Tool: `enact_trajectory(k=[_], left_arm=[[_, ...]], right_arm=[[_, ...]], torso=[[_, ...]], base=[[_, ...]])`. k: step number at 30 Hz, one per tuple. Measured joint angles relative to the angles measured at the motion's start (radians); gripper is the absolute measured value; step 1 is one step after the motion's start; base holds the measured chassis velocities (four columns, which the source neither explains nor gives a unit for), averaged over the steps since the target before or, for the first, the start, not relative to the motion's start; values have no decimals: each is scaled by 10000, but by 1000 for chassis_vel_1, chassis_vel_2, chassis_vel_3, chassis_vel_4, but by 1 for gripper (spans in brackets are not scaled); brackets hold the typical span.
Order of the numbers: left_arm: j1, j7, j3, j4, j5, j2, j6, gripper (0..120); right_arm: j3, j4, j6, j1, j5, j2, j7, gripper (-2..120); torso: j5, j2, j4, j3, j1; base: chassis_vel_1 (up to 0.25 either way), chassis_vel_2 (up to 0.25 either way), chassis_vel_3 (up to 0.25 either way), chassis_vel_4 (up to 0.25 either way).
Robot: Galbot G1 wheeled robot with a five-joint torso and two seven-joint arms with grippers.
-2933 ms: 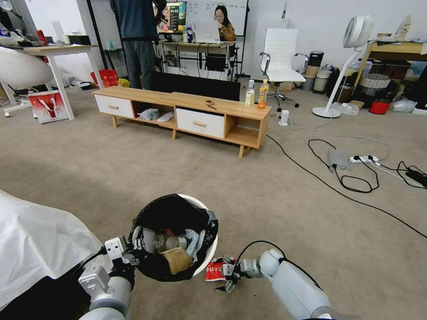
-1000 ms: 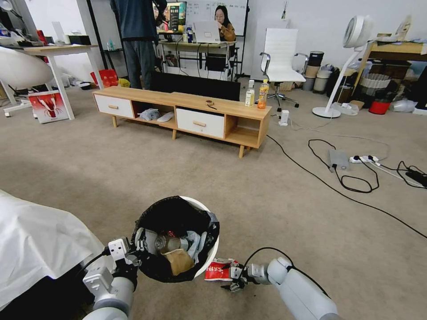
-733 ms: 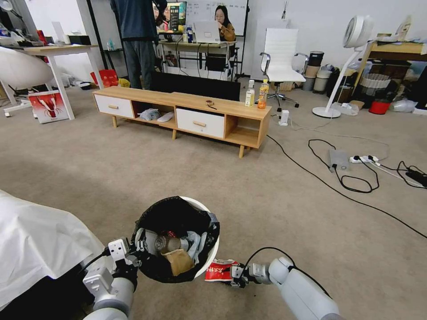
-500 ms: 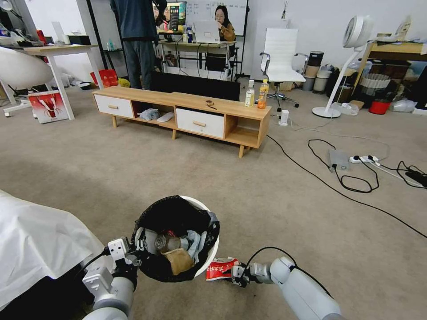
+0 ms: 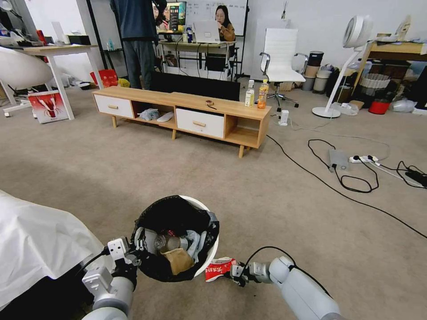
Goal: Pick up the trash bin and place the garbage on the floor into it.
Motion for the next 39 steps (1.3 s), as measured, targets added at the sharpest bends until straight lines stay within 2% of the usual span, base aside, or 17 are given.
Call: enact_trajectory(k=[6, 13, 20, 28, 33, 35, 39], left_arm=[[-31, -2, 5, -6, -16, 17, 0, 6], [-49, -23, 10, -58, -53, 70, 38, 6], [-56, -44, 6, -128, -94, 117, 68, 6], [-2, -68, 1, -291, -144, 181, 92, 6], [-29, -76, 9, -302, -164, 209, 112, 6], [-101, -85, 53, -302, -182, 219, 148, 6], [-169, -86, 95, -289, -201, 226, 181, 6]], right_arm=[[174, 215, 0, 10, 373, -84, -23, 0], [575, 1245, 29, -206, 1221, -593, -22, 0], [1019, 1689, 33, -272, 1586, -874, 53, 0], [2573, 1734, 83, -267, 1780, -1472, 123, 0], [2980, 1786, 76, -297, 1942, -1718, 144, 0], [3505, 1977, 18, -399, 2164, -2095, 169, 0], [3903, 2274, 7, -486, 2453, -2387, 171, 0]], torso=[[1, 0, 1, 0, 0], [1, 0, -1, 0, 0], [2, 0, 1, 0, 0], [2, 0, 0, 0, 0], [2, 0, 0, 0, 0], [3, 0, -3, 0, 0], [2, 0, -4, 0, 0]], base=[[0, 0, 0, 0], [0, 0, 0, 0], [0, 0, 0, 0], [0, 0, 0, 0], [0, 0, 0, 0], [0, 0, 0, 0], [0, 0, 0, 0]])
